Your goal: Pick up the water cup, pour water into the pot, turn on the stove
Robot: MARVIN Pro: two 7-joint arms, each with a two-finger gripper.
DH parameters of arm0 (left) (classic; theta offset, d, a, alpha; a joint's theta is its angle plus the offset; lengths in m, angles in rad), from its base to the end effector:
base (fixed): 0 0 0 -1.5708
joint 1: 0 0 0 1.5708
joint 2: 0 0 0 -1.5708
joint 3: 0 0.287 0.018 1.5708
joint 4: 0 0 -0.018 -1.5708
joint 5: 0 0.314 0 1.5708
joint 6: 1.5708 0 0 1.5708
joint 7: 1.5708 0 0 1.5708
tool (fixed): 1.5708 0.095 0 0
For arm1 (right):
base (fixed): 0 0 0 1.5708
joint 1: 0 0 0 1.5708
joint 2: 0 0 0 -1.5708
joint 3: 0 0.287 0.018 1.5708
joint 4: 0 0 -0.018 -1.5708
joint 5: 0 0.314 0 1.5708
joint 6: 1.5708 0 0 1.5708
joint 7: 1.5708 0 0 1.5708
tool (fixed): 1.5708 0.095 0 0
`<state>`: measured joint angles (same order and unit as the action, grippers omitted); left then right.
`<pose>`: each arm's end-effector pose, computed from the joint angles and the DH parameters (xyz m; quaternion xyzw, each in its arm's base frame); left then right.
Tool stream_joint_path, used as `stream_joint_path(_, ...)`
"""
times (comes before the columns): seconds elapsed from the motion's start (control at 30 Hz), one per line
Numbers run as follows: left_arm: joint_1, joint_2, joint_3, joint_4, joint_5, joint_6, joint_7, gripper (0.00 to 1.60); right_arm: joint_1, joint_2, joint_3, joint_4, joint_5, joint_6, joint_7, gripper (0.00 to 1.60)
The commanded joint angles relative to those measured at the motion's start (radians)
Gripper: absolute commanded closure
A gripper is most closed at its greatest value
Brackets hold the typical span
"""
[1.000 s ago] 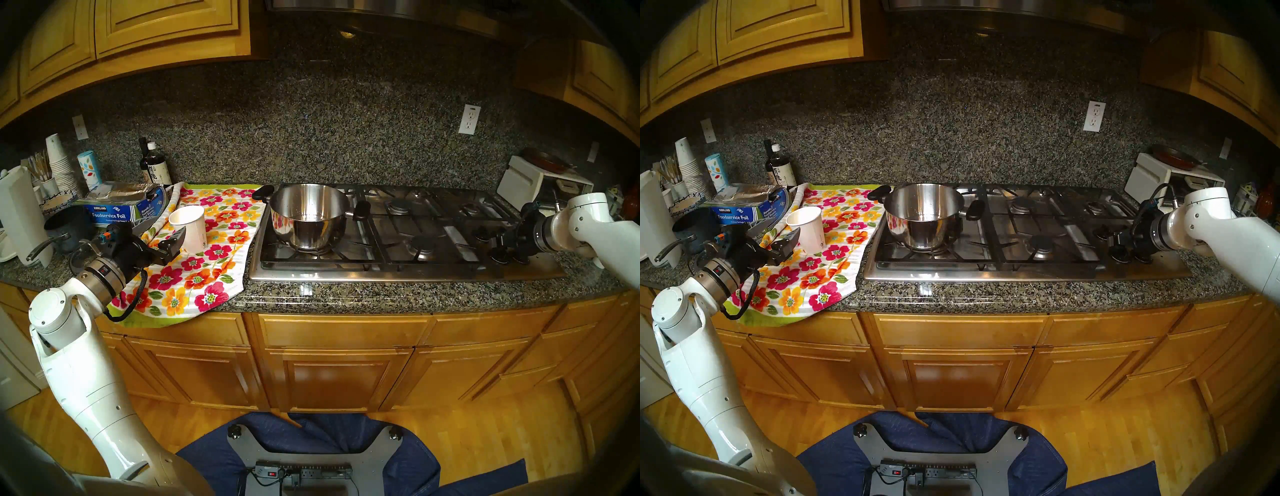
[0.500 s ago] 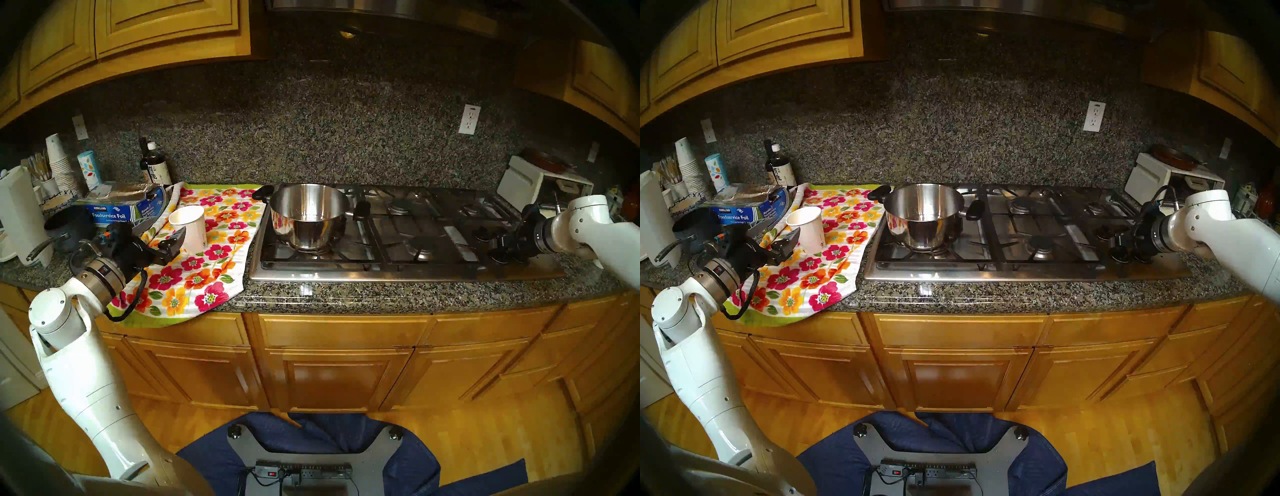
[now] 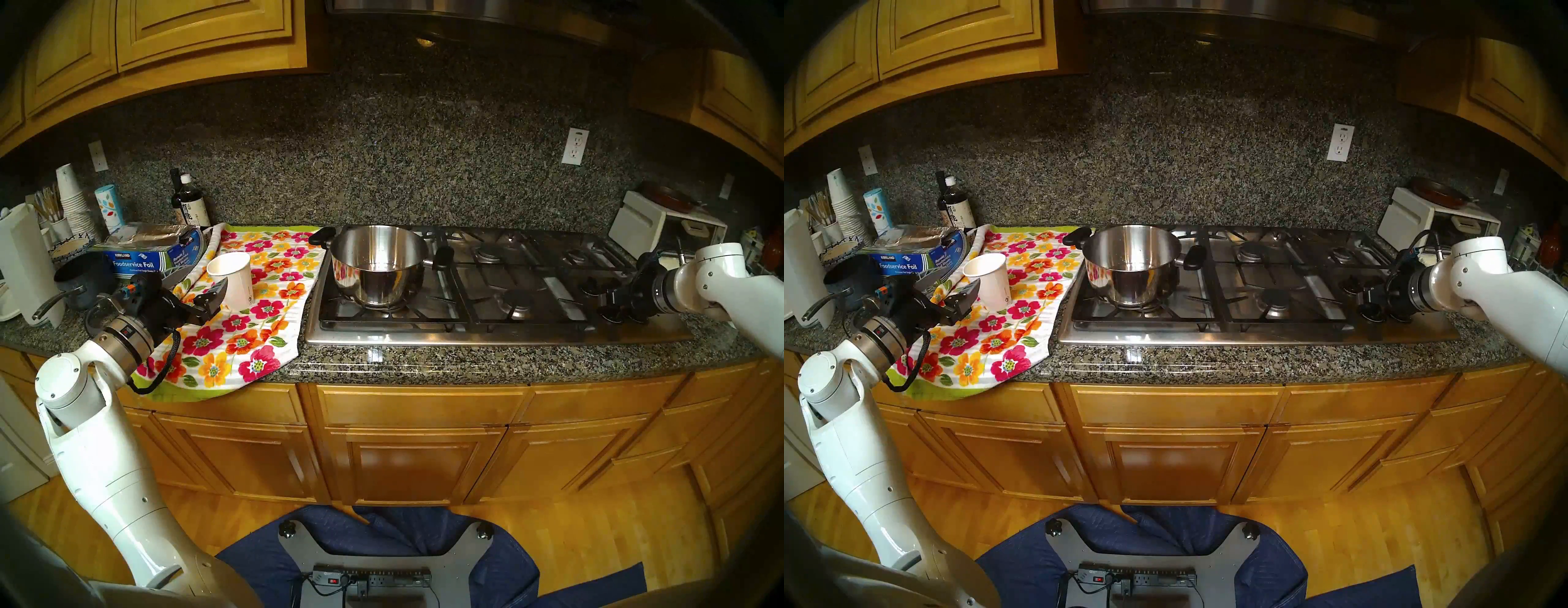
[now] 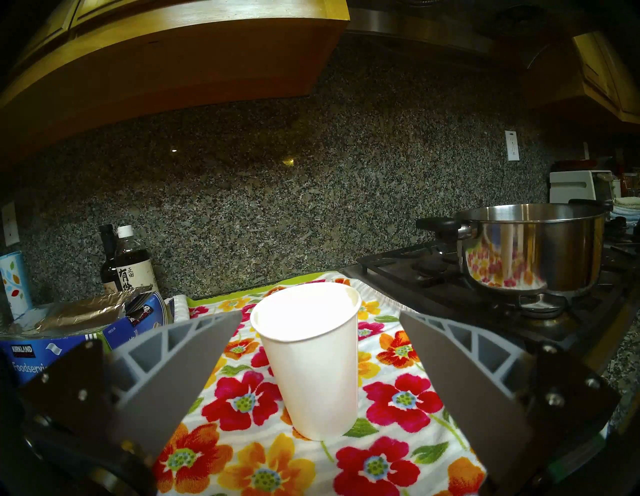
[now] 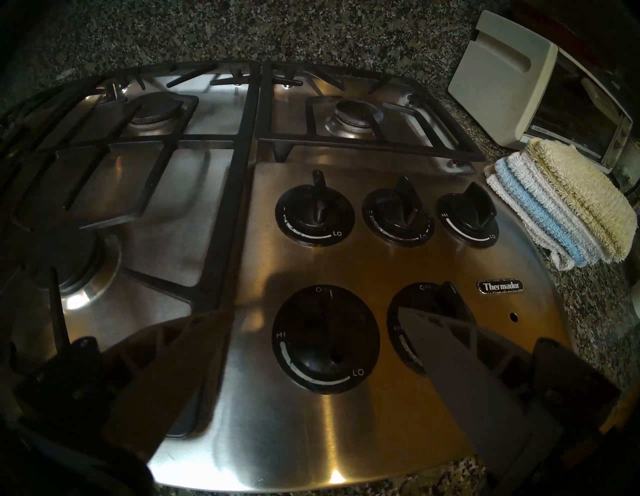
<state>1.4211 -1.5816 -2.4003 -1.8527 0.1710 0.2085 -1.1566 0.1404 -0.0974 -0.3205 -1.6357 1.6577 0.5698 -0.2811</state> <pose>0.3408 0.2111 -0.1817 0.6801 -0.1536 0.7158 0.0391 0.4221 -0.2638 -0.1202 0.9157 -0.0061 0.3971 0.0619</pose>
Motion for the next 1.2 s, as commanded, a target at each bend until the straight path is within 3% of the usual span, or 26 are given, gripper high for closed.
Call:
stream_joint_path(0.0,-0.028,0.003,0.001,-0.026,-0.02,-0.002,-0.002,0.0,0.044,-0.003,0.013,0.004,-0.002,-0.026,0.001,0.0)
stream_joint_path(0.23,-0.028,0.003,0.001,-0.026,-0.02,-0.002,-0.002,0.0,0.054,-0.003,-0.004,0.011,-0.005,-0.033,0.01,0.0)
stream_joint_path(0.3,-0.028,0.003,0.001,-0.026,-0.02,-0.002,-0.002,0.0,0.057,-0.003,-0.01,0.014,-0.007,-0.035,0.017,0.17)
stream_joint_path(0.33,-0.028,0.003,0.001,-0.026,-0.02,-0.002,-0.002,0.0,0.058,-0.003,-0.012,0.015,-0.008,-0.035,0.018,1.21)
stream_joint_path(0.37,-0.028,0.003,0.001,-0.026,-0.02,-0.002,-0.002,0.0,0.06,-0.003,-0.015,0.016,-0.009,-0.036,0.021,1.49)
stream_joint_path(0.4,-0.028,0.003,0.001,-0.026,-0.02,-0.002,-0.002,0.0,0.061,-0.003,-0.018,0.016,-0.01,-0.038,0.023,1.6)
stream_joint_path(0.83,-0.027,0.003,0.001,-0.026,-0.021,-0.002,-0.002,0.0,0.078,-0.003,-0.055,0.018,-0.013,-0.051,0.039,1.6)
stream_joint_path(0.87,-0.027,0.003,0.001,-0.026,-0.021,-0.002,-0.001,0.0,0.081,-0.003,-0.058,0.018,-0.014,-0.053,0.04,1.52)
stream_joint_path(0.93,-0.027,0.003,0.001,-0.026,-0.021,-0.002,-0.001,0.0,0.086,-0.003,-0.062,0.019,-0.017,-0.056,0.041,1.02)
stream_joint_path(0.97,-0.027,0.003,0.001,-0.026,-0.021,-0.002,-0.001,0.0,0.087,-0.003,-0.063,0.019,-0.018,-0.056,0.042,0.85)
stream_joint_path(1.0,-0.027,0.003,0.001,-0.026,-0.021,-0.002,-0.001,0.0,0.09,-0.003,-0.066,0.02,-0.019,-0.058,0.042,0.29)
stream_joint_path(1.03,-0.027,0.003,0.001,-0.026,-0.021,-0.002,-0.001,0.0,0.09,-0.003,-0.066,0.02,-0.019,-0.058,0.042,0.29)
stream_joint_path(1.07,-0.027,0.003,0.001,-0.026,-0.021,-0.002,-0.001,0.0,0.094,-0.003,-0.069,0.02,-0.021,-0.06,0.044,0.0)
stream_joint_path(1.17,-0.027,0.003,0.001,-0.026,-0.021,-0.002,-0.001,0.0,0.099,-0.003,-0.074,0.021,-0.022,-0.06,0.045,0.0)
